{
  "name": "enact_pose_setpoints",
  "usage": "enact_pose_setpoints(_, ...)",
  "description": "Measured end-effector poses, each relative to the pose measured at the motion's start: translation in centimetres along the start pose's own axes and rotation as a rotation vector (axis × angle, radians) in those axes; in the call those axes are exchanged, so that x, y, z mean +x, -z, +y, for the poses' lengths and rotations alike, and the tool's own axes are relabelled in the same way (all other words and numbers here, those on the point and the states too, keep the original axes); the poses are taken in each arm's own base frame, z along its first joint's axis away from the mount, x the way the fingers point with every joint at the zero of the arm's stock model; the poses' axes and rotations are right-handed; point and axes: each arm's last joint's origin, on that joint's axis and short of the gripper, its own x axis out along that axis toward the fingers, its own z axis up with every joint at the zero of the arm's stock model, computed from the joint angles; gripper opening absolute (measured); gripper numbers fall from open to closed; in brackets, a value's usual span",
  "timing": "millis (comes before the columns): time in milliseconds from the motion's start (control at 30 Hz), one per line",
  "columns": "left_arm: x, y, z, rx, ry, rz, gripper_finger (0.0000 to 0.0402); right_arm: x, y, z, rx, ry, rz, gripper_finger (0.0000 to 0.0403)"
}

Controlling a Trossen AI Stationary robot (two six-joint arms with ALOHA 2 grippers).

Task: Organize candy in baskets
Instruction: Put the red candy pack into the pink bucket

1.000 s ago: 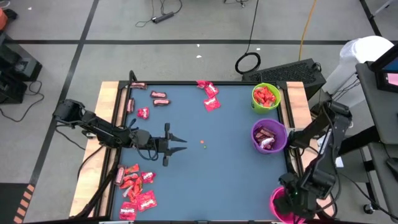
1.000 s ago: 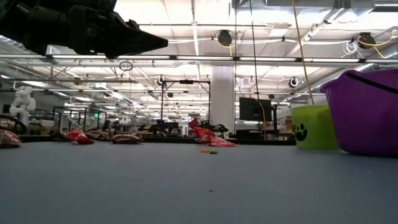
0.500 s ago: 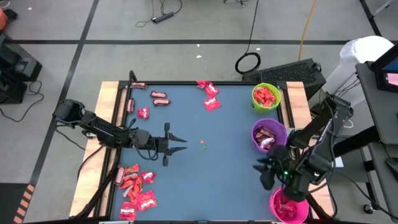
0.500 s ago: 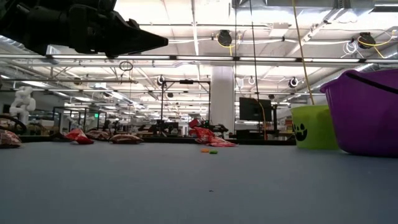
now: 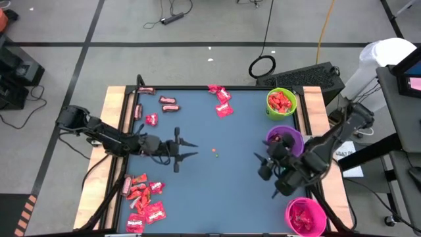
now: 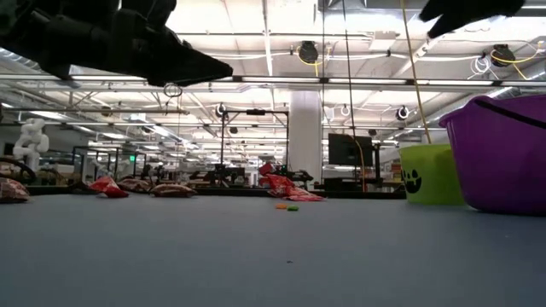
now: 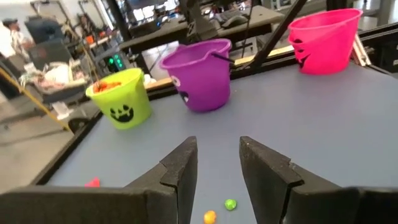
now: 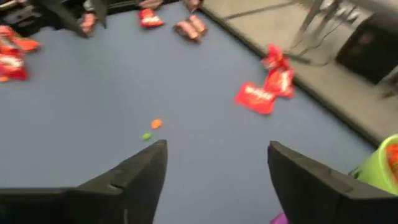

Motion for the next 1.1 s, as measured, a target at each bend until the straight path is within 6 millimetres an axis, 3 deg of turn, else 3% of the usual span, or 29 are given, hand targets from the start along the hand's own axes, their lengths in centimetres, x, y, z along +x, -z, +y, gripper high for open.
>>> enact_pose_setpoints(267, 0.2, 1.1, 0.8, -0.151, 0.012, 0.089, 0.0128, 3.8, -1.6, -0.6, -0.026, 0.096, -0.031, 0.0282)
enact_pose_setpoints(433, 0.2, 1.3, 0.8, -0.148, 0.022, 0.11, 0.0128, 6.7, -2.7, -0.6, 0.003, 0.101, -0.079, 0.0278)
enact_pose_setpoints(567, 0.2, 1.4, 0.7, -0.146, 0.033, 0.107, 0.0128, 9.5, -3.5, -1.8, 0.046, 0.094, -0.047, 0.0273)
enact_pose_setpoints(1100, 1.1, 2.3, -0.2, -0.202, 0.051, 0.104, 0.0128, 23.6, -4.1, -5.6, 0.085, 0.056, 0.049, 0.0252)
